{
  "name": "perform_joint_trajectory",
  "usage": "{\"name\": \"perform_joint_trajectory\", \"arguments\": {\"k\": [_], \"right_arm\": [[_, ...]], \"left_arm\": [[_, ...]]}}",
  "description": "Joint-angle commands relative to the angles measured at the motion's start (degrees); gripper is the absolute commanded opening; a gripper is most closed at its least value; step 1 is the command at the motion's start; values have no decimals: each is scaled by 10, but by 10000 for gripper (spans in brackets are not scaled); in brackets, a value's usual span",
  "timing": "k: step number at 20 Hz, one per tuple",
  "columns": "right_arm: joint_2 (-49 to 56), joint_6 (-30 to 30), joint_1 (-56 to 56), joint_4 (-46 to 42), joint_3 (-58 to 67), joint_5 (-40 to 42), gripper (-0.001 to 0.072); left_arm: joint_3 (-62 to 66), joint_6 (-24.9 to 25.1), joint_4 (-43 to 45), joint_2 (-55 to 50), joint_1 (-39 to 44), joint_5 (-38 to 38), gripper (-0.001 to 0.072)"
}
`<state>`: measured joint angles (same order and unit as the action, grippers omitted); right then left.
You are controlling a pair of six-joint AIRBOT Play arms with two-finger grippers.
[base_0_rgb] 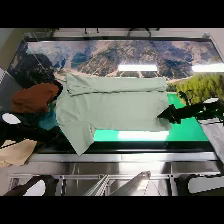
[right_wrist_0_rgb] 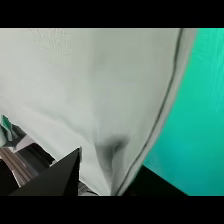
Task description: Fold the shirts.
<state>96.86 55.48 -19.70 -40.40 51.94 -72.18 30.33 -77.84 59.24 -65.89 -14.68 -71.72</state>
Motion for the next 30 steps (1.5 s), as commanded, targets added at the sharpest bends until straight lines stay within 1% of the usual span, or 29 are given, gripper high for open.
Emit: {"name": "perform_joint_trajectory", "arguments": {"k": [1, 3, 6, 9, 10, 11, 12, 18, 20, 21, 22, 23, 24, 25, 26, 28, 30], "right_arm": [[0, -2, 3, -61, -1, 13, 335], [0, -2, 3, -61, -1, 12, 335], [0, -2, 3, -61, -1, 5, 335], [0, -2, 2, -61, -1, -14, 336], [0, -2, 2, -61, -1, -19, 336], [0, -6, -2, -61, -1, -27, 336], [0, -7, -8, -61, -1, -33, 335], [-1, -15, -71, -61, -3, -96, 335], [-1, -15, -76, -61, -13, -104, 334], [-1, -17, -76, -59, -20, -103, 299], [-1, -27, -76, -51, -26, -99, 216], [-1, -39, -76, -31, -31, -92, 162], [-2, -54, -76, 2, -37, -89, 56], [-3, -65, -76, 33, -39, -97, 21], [-8, -66, -77, 44, -37, -111, 20], [-31, -63, -93, 45, -34, -152, 20], [-63, -52, -124, 75, -29, -162, 20]], "left_arm": [[-27, -3, -8, -53, 45, 46, 277], [-5, -2, -8, -106, 74, 77, 277], [56, -2, -8, -159, 121, 124, 276], [119, -2, -7, -186, 143, 133, 275], [132, -2, -4, -188, 143, 128, 229], [139, -1, -1, -188, 142, 118, 11], [144, 0, 3, -185, 138, 111, 22], [144, 0, 10, -142, 82, 99, 22], [144, 6, 9, -140, 78, 94, 23], [144, 14, 6, -141, 78, 91, 23], [142, 19, 0, -141, 78, 92, 23], [138, 30, -16, -141, 77, 94, 22], [138, 46, -36, -140, 77, 92, 22], [145, 58, -47, -137, 75, 82, 22], [157, 71, -54, -124, 71, 69, 22], [189, 71, -53, -71, 49, 47, 22], [232, 80, -53, -19, 14, 32, 22]]}}
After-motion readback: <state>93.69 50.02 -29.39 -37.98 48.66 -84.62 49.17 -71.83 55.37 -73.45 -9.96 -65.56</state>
